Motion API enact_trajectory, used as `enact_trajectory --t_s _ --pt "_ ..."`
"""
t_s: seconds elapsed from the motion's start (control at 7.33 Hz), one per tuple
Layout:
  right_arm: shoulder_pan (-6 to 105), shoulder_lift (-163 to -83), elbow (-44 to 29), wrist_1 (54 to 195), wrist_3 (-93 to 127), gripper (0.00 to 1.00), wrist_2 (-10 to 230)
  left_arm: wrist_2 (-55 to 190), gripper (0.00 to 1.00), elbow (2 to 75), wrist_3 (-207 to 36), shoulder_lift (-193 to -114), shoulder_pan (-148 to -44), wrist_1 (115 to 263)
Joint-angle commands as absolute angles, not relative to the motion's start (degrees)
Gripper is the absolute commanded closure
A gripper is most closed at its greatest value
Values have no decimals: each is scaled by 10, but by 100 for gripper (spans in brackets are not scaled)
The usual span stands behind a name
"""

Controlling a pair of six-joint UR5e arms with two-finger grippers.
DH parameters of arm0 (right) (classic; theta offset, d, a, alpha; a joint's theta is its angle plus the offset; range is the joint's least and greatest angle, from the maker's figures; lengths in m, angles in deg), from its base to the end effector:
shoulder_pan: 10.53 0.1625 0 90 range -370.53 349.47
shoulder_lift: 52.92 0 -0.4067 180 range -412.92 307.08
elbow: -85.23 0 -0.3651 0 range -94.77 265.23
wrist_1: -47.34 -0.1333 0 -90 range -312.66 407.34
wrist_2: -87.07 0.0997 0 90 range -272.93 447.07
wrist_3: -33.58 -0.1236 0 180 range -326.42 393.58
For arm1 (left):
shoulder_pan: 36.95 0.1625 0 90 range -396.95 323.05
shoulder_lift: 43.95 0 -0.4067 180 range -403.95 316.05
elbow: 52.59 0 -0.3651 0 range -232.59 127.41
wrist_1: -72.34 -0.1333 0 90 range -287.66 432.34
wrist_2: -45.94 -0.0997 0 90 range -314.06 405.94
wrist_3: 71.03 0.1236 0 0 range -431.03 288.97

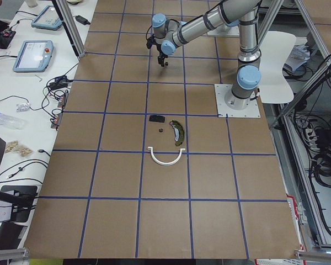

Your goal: Place bearing gear from tray to pile

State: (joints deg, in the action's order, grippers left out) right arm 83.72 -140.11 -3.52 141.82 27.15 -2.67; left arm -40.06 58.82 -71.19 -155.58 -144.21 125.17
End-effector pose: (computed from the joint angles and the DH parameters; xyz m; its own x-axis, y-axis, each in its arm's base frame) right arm 0.1699 -0.4795 0.4404 -0.9992 0.0377 -0.0102 0.0381 0.9980 -0.0501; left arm -0.2849 -0.4385 0.1585 -0.9556 0.2865 0.0691 0.2925 0.9508 0.1025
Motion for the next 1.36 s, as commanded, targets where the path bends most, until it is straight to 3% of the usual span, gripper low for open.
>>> enact_trajectory --t_s 0.0,0.14,0.27,0.41,0.55,0.68,1.23 --pt "837 -1401 -35 1418 272 0 -27 -398 20 589 -712 -1561 -1443 1252" --pt "837 -1401 -35 1420 272 0 -27 -397 25 588 -712 -1564 -1443 1251" --pt "837 -1401 -35 1420 272 0 -27 -397 37 588 -711 -1565 -1443 1251" --pt "837 -1401 -35 1419 272 0 -27 -396 62 587 -712 -1565 -1443 1251" --pt "837 -1401 -35 1419 272 0 -27 -396 78 589 -713 -1566 -1443 1252" --pt "837 -1401 -35 1419 273 0 -27 -399 100 588 -712 -1567 -1444 1253" --pt "835 -1401 -33 1423 285 0 -26 -415 100 550 -699 -1544 -1421 1287"
